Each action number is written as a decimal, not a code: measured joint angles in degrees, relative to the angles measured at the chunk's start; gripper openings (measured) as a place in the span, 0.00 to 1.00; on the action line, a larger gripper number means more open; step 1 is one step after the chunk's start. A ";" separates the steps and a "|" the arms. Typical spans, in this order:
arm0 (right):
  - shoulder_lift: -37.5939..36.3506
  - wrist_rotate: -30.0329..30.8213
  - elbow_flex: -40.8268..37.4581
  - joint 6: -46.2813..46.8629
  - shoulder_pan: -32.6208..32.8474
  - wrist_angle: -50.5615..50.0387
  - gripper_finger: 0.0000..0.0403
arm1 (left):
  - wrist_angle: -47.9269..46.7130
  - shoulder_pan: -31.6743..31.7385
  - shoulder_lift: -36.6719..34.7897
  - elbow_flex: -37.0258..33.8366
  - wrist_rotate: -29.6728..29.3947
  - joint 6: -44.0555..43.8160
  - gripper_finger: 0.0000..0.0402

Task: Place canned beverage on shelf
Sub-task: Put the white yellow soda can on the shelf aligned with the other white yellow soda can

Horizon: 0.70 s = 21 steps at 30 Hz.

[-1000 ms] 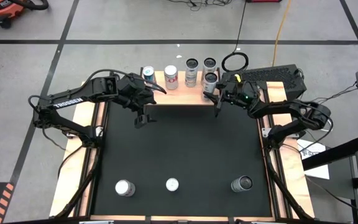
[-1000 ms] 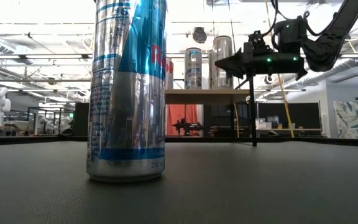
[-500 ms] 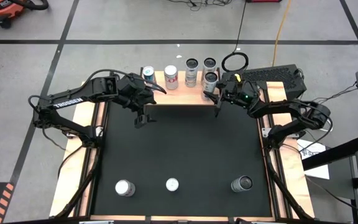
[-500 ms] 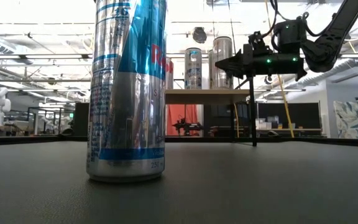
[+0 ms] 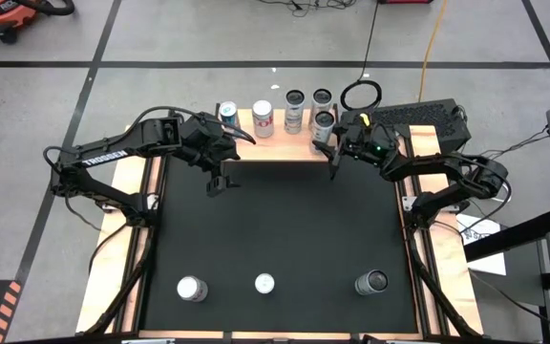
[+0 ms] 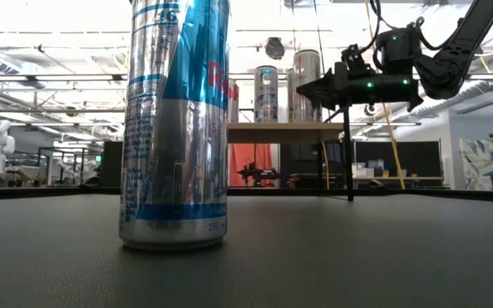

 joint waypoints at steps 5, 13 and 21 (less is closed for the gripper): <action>-0.30 0.02 -0.07 0.01 0.00 -0.37 0.77 | 0.04 0.00 0.00 -0.01 -0.08 0.02 0.98; -5.56 -0.53 -0.16 -0.06 0.00 -3.08 0.78 | 0.03 0.00 0.00 -0.02 -0.85 0.04 0.98; -13.52 -1.43 -0.16 0.57 0.00 -12.19 0.78 | 0.02 0.01 0.00 0.00 -0.94 0.02 0.98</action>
